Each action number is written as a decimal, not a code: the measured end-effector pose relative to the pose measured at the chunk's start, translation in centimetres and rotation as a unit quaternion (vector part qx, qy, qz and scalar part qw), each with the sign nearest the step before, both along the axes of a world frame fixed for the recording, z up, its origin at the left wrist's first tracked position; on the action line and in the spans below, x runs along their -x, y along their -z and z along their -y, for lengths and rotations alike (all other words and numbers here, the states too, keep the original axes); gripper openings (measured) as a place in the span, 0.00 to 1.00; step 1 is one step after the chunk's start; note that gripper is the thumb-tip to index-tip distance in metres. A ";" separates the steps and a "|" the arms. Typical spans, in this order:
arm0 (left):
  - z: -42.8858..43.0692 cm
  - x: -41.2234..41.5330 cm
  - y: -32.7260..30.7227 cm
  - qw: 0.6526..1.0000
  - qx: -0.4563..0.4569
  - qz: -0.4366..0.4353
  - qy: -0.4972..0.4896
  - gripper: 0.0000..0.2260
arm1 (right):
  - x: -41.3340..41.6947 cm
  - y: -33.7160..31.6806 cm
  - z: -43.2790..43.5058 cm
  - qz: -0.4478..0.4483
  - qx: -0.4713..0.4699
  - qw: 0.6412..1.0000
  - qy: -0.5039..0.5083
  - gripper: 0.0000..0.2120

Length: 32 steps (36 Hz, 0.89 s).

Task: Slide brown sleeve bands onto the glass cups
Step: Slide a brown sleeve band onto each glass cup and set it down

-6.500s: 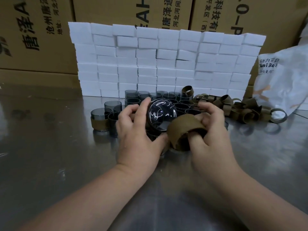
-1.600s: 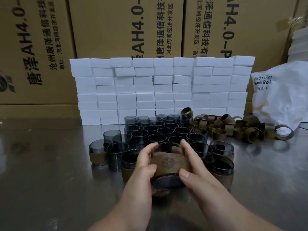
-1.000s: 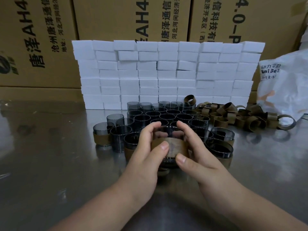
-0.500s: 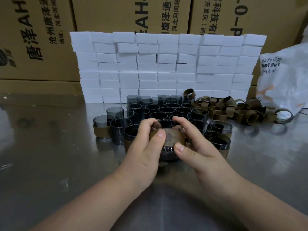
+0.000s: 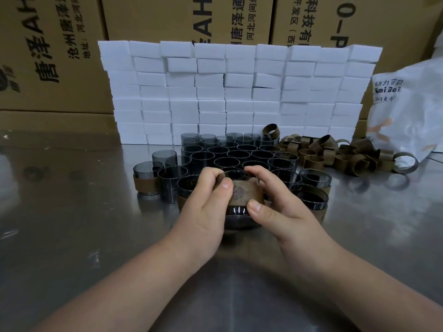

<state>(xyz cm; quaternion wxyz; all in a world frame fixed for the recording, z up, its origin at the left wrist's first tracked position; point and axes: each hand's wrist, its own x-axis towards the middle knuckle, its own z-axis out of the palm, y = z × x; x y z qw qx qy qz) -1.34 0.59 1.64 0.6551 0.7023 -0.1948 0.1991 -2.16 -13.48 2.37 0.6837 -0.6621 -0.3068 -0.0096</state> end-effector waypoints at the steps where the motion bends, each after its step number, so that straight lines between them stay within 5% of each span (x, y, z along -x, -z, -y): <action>1: 0.0 0.0 0.0 1.000 0.002 -0.001 0.002 0.11 | 0.0 0.0 0.0 -0.001 -0.004 1.000 -0.002 0.19; 32: 0.0 0.1 -0.2 0.999 0.033 -0.008 0.030 0.11 | 0.0 0.0 -0.4 -0.013 -0.027 1.000 -0.003 0.17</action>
